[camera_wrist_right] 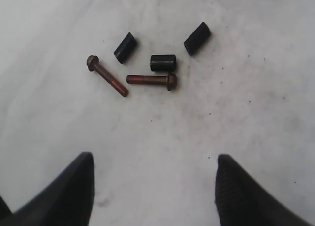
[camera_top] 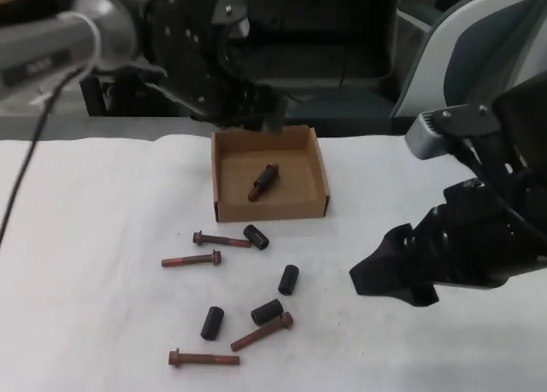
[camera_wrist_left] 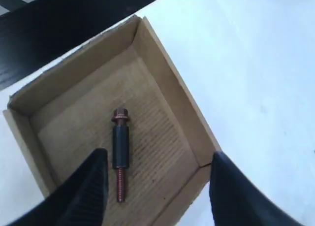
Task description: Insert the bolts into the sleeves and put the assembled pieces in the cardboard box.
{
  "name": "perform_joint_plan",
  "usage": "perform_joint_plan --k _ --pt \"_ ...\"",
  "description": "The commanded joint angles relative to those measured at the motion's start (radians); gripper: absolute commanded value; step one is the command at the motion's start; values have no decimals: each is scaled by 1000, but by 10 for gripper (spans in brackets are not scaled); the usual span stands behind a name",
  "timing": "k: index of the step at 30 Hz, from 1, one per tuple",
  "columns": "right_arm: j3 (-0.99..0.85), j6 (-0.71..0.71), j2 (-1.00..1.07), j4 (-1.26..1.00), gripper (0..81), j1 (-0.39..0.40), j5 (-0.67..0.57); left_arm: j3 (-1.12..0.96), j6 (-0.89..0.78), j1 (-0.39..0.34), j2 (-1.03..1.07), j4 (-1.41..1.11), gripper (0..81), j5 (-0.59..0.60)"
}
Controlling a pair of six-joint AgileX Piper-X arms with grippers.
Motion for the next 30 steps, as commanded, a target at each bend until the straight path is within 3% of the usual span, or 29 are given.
perform_joint_plan --k 1,12,19,30 --pt "-4 -1 -50 -5 700 -3 41 74 15 1 -104 18 609 22" --pt "104 27 -264 -5 700 -3 68 623 6 -1 -629 -56 609 90" --pt "244 76 -414 -67 700 -3 68 914 -118 -1 -943 -220 602 212" --pt "326 112 -473 -168 700 -3 68 1071 -216 -1 -1093 -269 602 206"
